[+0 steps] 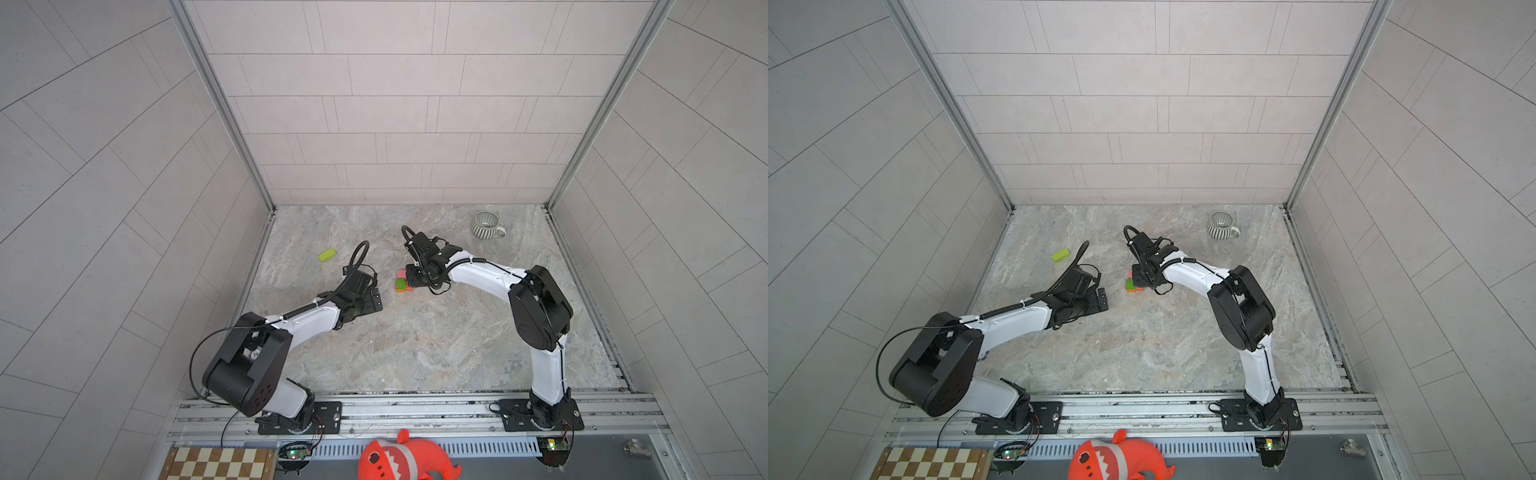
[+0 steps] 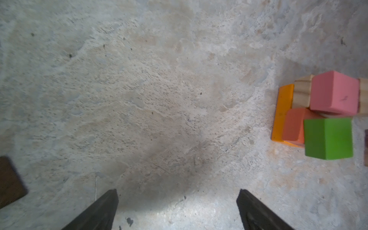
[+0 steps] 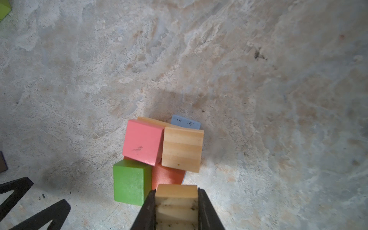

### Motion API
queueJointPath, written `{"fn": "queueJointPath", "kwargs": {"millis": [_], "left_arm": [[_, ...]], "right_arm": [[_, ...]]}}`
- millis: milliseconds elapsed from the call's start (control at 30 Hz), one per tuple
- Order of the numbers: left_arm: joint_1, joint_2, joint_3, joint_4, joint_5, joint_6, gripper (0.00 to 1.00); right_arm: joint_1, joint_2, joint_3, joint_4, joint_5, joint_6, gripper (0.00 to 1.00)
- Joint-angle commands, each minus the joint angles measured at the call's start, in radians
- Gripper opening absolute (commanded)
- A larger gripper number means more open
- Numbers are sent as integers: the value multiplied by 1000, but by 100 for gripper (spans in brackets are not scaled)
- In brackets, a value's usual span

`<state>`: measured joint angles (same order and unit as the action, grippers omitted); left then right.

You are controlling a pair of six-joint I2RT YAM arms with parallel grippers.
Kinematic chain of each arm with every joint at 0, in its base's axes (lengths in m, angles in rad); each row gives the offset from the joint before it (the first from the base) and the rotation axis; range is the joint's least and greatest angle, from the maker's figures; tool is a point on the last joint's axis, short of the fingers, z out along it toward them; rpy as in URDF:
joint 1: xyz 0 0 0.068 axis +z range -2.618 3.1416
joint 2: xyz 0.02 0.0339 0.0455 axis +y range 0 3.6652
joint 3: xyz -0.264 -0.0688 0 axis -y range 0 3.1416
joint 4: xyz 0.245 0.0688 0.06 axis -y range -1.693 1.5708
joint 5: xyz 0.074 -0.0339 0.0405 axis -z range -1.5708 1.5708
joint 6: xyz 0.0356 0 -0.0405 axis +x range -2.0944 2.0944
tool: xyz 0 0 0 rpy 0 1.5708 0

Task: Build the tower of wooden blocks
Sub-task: 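Lower the wooden cube beside the green cube with right gripper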

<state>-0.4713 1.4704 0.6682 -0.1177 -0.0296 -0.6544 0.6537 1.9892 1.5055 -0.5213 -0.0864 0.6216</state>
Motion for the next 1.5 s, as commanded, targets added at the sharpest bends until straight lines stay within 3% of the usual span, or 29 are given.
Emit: {"fn": "queueJointPath", "kwargs": {"millis": [0,767,1467], "left_arm": [[6,14,-3,6,-6,-2,100],[6,15,-5,9,-5,-2,100],[6,23,-5,13,-6,-2,100]], "right_arm": [[3,16,9,14,-11,22,25],[2,39,21,24,-15,30,28],[2,31,28,22,-23,28,42]]}}
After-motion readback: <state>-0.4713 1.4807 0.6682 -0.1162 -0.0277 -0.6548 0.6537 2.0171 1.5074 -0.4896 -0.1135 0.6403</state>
